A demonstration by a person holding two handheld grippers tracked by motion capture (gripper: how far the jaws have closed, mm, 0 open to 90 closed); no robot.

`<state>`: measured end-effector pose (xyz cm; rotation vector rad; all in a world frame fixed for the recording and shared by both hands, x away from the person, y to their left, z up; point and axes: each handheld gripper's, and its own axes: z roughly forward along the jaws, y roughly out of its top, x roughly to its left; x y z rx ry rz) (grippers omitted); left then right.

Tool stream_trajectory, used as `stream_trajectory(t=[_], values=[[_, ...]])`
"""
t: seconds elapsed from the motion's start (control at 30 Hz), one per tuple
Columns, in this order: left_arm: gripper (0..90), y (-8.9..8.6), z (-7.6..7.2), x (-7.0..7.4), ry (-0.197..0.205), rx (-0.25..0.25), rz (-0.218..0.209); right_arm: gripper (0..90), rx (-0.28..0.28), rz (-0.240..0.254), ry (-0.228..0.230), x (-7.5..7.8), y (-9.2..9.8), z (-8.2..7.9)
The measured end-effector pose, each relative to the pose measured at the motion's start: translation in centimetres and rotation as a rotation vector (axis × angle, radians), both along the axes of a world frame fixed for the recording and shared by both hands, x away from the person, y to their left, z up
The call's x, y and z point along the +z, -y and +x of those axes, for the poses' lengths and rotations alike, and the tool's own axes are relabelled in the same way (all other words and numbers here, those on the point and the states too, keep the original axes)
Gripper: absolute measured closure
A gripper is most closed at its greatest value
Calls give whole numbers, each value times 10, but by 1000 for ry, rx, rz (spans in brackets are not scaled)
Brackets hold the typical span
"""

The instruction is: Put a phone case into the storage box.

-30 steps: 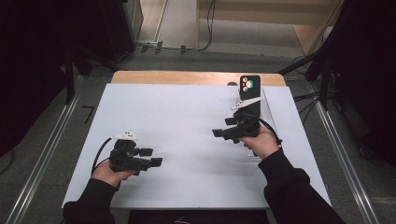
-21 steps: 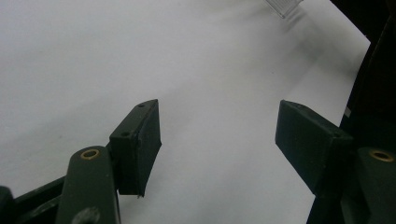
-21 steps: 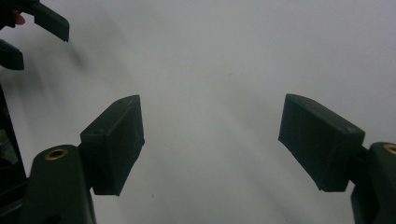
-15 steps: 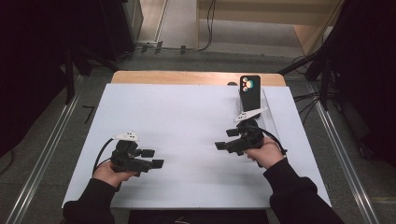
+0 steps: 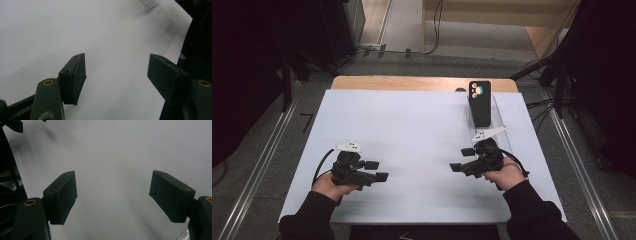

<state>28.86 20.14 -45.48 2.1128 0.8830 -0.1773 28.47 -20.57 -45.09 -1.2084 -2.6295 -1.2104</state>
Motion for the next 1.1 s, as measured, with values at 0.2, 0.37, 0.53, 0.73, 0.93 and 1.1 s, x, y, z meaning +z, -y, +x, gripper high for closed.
stream_trajectory(t=[0.2, 0.37, 0.53, 0.73, 0.93, 1.1], values=[[313, 1, -2, -1, -3, -14, 6, 202, 4, -11, -18, -6, 7, -11], [313, 1, -3, 0, 0, -15, 6, 202, -1, -19, -28, -9, 15, -20], [313, 1, -5, 0, 3, -19, 6, 202, -13, -5, -39, -12, 26, -27], [313, -1, -7, 0, 9, -21, 3, 202, -37, -28, -40, -18, 36, -32], [313, -4, -10, -1, 12, -22, 6, 201, -63, -57, -54, -22, 44, -34], [313, -5, -12, -1, 14, -21, 10, 202, -90, -59, -60, -24, 51, -35]])
